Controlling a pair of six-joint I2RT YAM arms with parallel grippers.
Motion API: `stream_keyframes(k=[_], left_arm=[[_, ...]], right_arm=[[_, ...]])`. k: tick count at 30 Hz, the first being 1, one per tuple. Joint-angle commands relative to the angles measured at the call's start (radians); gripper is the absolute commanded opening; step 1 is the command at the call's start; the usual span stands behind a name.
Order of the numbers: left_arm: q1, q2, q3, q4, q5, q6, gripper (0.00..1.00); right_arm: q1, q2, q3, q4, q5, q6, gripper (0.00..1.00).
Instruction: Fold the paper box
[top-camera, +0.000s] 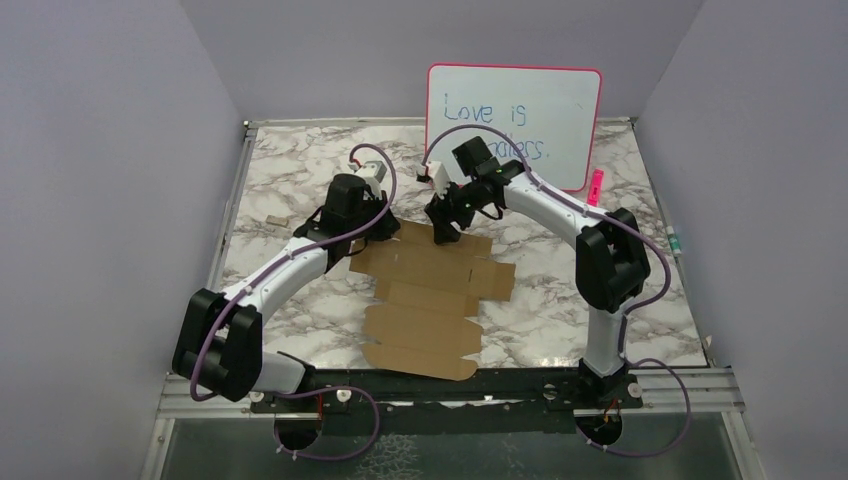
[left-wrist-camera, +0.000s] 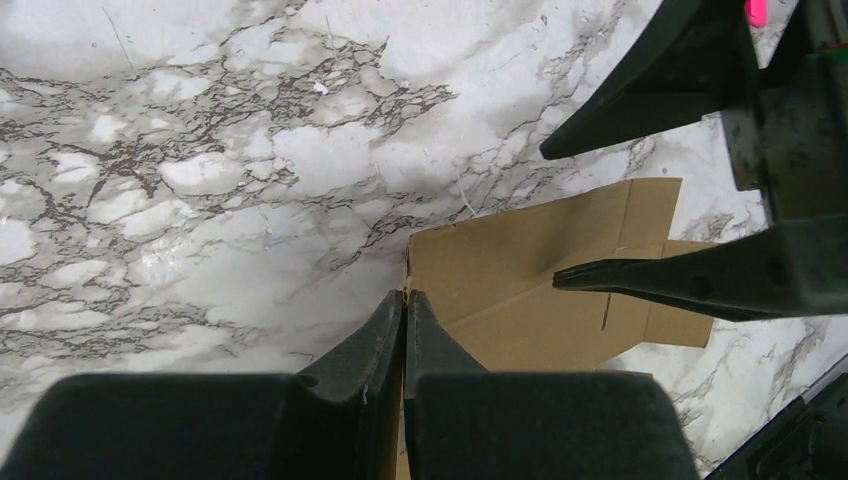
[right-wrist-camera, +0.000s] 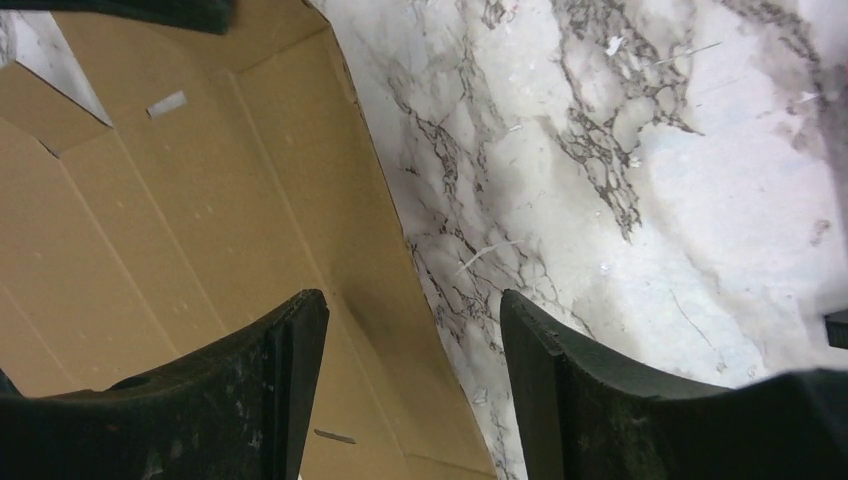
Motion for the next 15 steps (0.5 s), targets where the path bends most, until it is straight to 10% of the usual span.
stream_keyframes(k=[1, 15], left_arm=[[-0.009, -0.042, -0.015, 0.033, -0.028, 0.001, 0.05], [-0.017, -0.049, -0.021, 0.040, -0.030, -0.010, 0.12]], right_arm=[[-0.018, 0.049, 0.038, -0.085, -0.089, -0.068, 0.67], [-0.023, 0.064, 0.101, -0.225, -0.177, -0.081, 0.19]])
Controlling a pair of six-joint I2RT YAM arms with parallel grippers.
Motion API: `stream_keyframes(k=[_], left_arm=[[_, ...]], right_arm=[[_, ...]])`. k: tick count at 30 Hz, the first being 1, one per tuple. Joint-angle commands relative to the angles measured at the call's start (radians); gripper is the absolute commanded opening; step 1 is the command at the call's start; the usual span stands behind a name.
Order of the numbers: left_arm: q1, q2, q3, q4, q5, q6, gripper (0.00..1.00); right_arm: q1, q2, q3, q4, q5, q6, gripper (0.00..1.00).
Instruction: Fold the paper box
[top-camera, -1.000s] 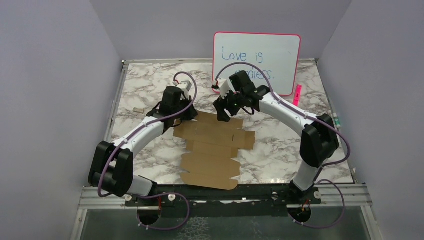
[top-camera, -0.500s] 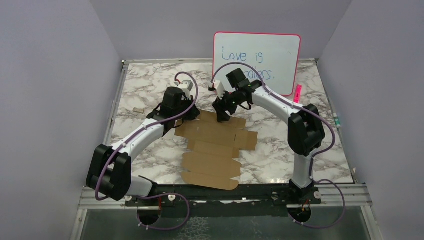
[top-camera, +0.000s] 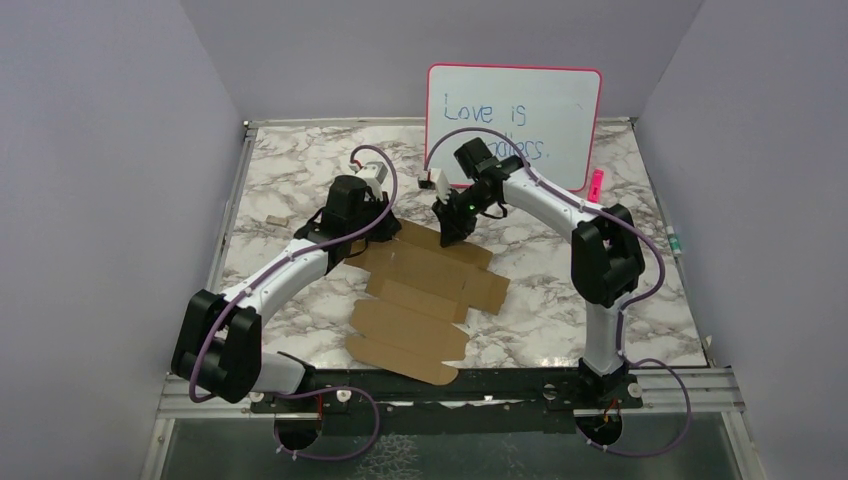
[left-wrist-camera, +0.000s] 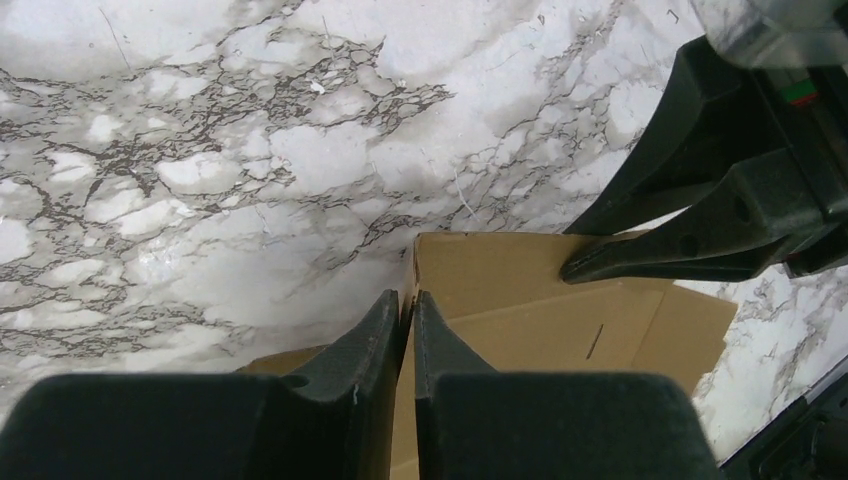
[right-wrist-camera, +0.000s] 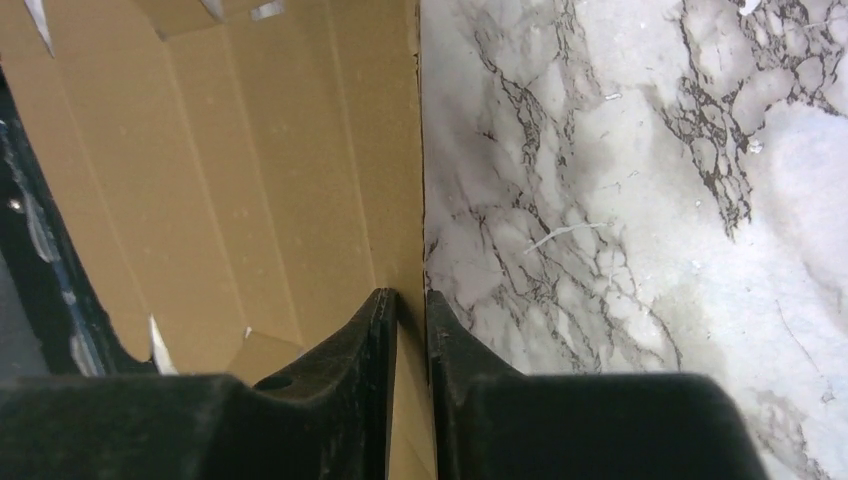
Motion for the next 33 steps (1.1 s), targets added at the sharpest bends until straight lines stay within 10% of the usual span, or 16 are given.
stream_keyframes(k=[1, 16, 33], left_arm=[[-0.004, -0.036, -0.010, 0.033, -0.022, -0.010, 0.13], [-0.004, -0.146, 0.032, -0.065, -0.033, -0.076, 0.49], [-0.022, -0.248, -0.307, 0.008, 0.015, -0.270, 0.49]], right_arm=[[-0.002, -0.003, 0.063, -0.075, -0.017, 0.012, 0.15], [0.033, -0.201, -0.001, -0.014, 0.378, 0.055, 0.04], [0.238, -0.234, -0.057, 0.084, 0.916, 0.001, 0.01]])
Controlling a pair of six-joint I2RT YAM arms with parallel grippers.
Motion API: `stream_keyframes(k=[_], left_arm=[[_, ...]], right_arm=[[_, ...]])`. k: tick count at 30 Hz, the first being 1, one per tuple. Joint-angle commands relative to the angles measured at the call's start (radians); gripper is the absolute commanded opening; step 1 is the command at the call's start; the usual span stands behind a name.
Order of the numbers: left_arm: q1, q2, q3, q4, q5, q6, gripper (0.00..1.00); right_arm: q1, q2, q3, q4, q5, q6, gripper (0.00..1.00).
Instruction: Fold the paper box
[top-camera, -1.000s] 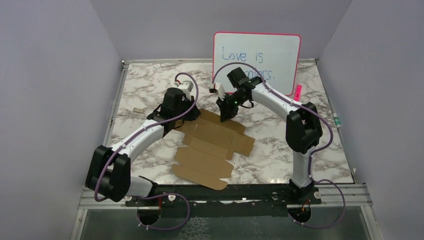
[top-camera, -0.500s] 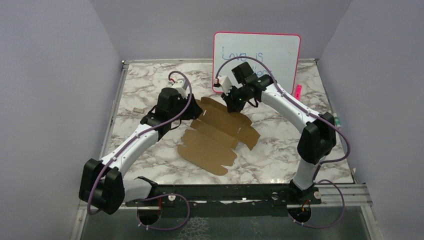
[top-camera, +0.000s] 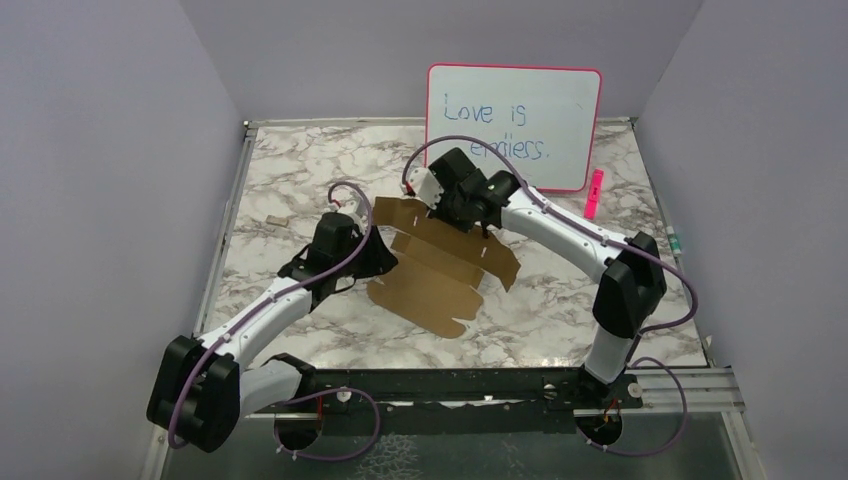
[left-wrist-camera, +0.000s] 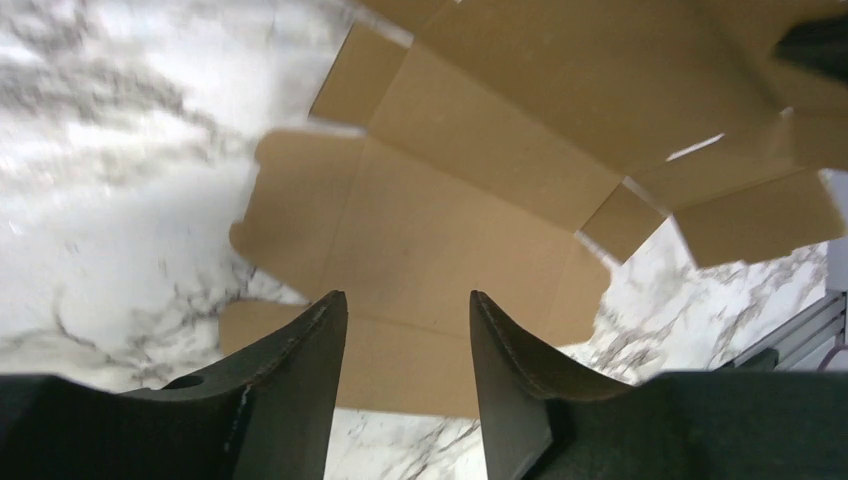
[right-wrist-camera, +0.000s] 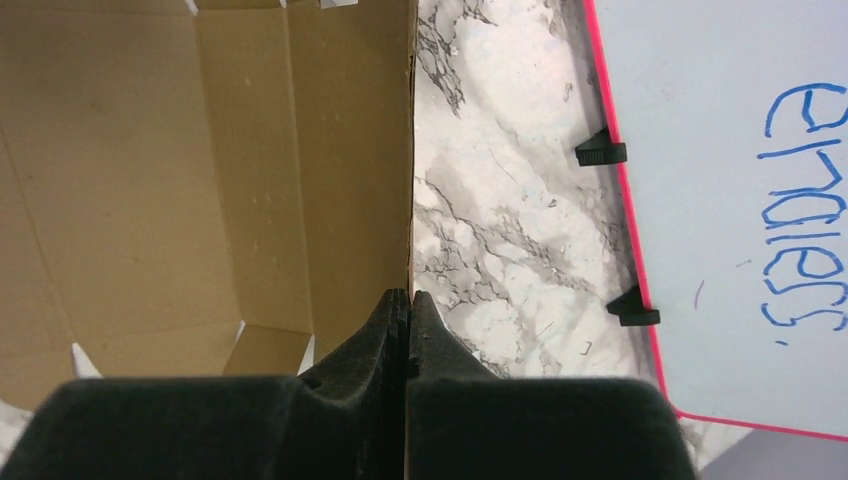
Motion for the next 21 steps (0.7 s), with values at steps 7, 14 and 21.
stream_keyframes(k=[7, 14, 21], left_arm=[[-0.051, 0.034, -0.230, 0.255, 0.020, -0.148, 0.43], [-0.079, 0.122, -0.294, 0.382, -0.016, -0.192, 0.40], [-0.106, 0.223, -0.314, 0.452, -0.061, -0.214, 0.33]], right_arm=[[0.126, -0.047, -0.135, 0.155, 0.282, -0.051, 0.01], [0.215, -0.099, -0.280, 0.303, 0.401, -0.108, 0.01], [0.292, -0.161, -0.434, 0.461, 0.479, -0.165, 0.01]])
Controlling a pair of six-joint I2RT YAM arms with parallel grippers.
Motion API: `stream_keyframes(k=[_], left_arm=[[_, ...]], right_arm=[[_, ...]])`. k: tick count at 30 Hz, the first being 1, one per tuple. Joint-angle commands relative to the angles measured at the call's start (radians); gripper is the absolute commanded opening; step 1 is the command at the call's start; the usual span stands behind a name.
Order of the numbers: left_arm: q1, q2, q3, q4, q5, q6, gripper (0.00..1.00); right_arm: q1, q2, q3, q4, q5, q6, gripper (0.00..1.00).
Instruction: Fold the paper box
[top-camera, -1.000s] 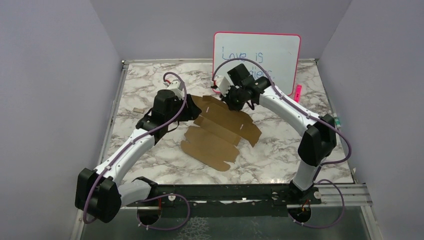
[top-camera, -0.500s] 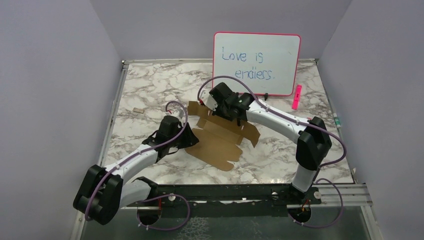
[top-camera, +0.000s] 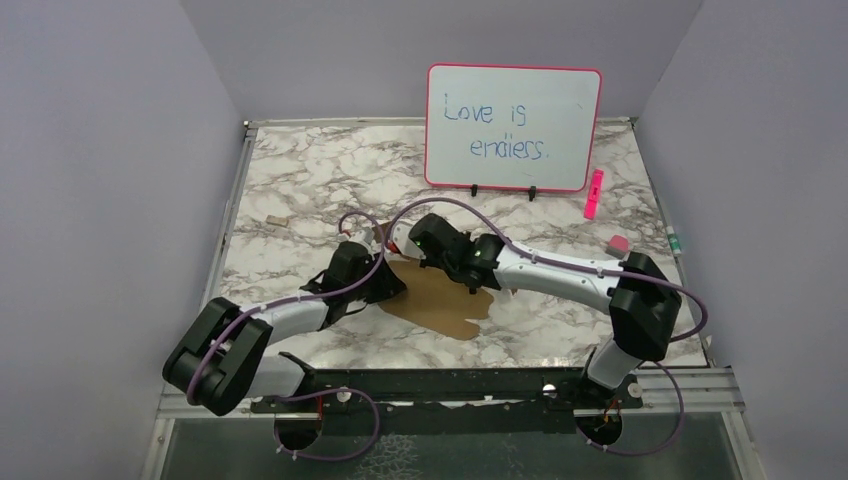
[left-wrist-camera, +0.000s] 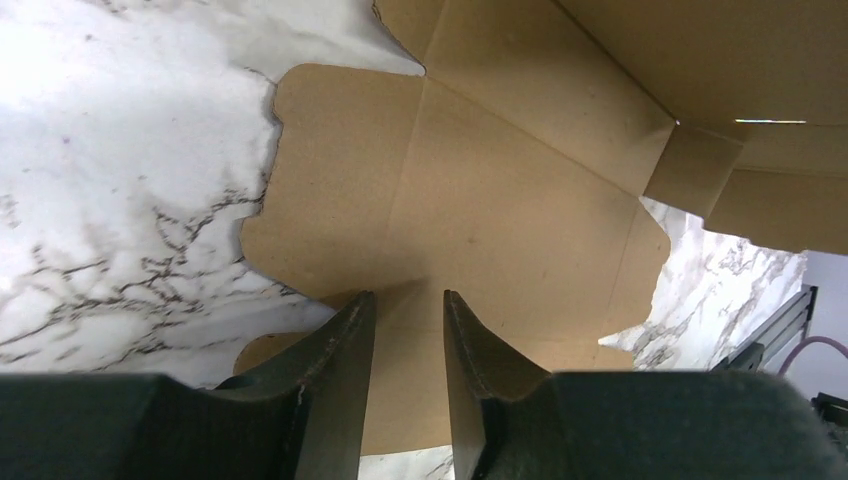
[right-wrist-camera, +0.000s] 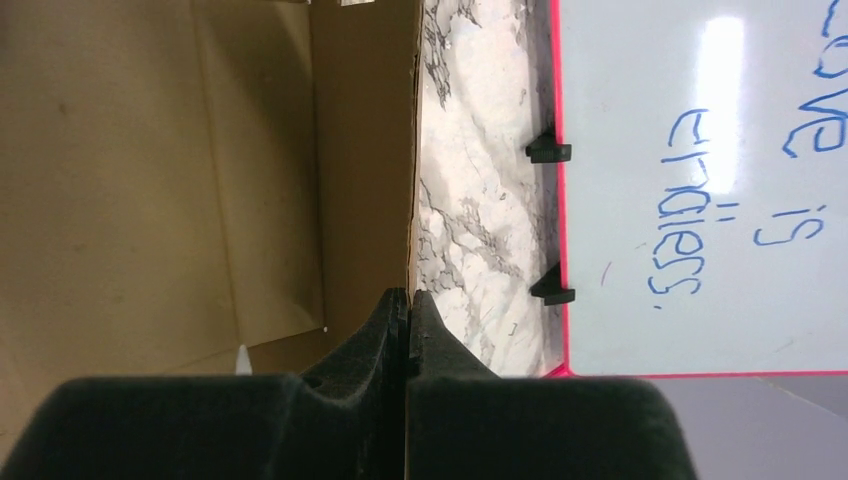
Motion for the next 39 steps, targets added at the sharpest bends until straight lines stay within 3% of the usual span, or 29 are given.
stream_keyframes(k=[1, 11, 19, 25, 30, 39], left_arm=[[-0.021, 0.072, -0.025, 0.073, -0.060, -0.027, 0.32], [-0.024, 0.122, -0.012, 0.121, -0.078, -0.031, 0.32], [-0.005, -0.033, 0.072, -0.023, -0.130, 0.030, 0.40], [0.095, -0.132, 0.128, -0.069, -0.121, 0.053, 0.47], [0.178, -0.112, 0.171, -0.038, -0.061, 0.020, 0.48], [0.186, -0.007, 0.250, 0.055, 0.021, -0.011, 0.42]], right_arm=[[0.048, -0.051, -0.097, 0.162, 0.092, -0.065, 0.01], [0.068, -0.077, -0.254, 0.316, 0.133, -0.099, 0.01], [0.068, -0.097, -0.296, 0.408, 0.157, -0.137, 0.01], [0.066, -0.095, -0.290, 0.428, 0.126, -0.151, 0.01], [0.056, -0.065, -0.287, 0.437, 0.118, -0.151, 0.01], [0.046, -0.054, -0.278, 0.464, 0.073, -0.148, 0.01]])
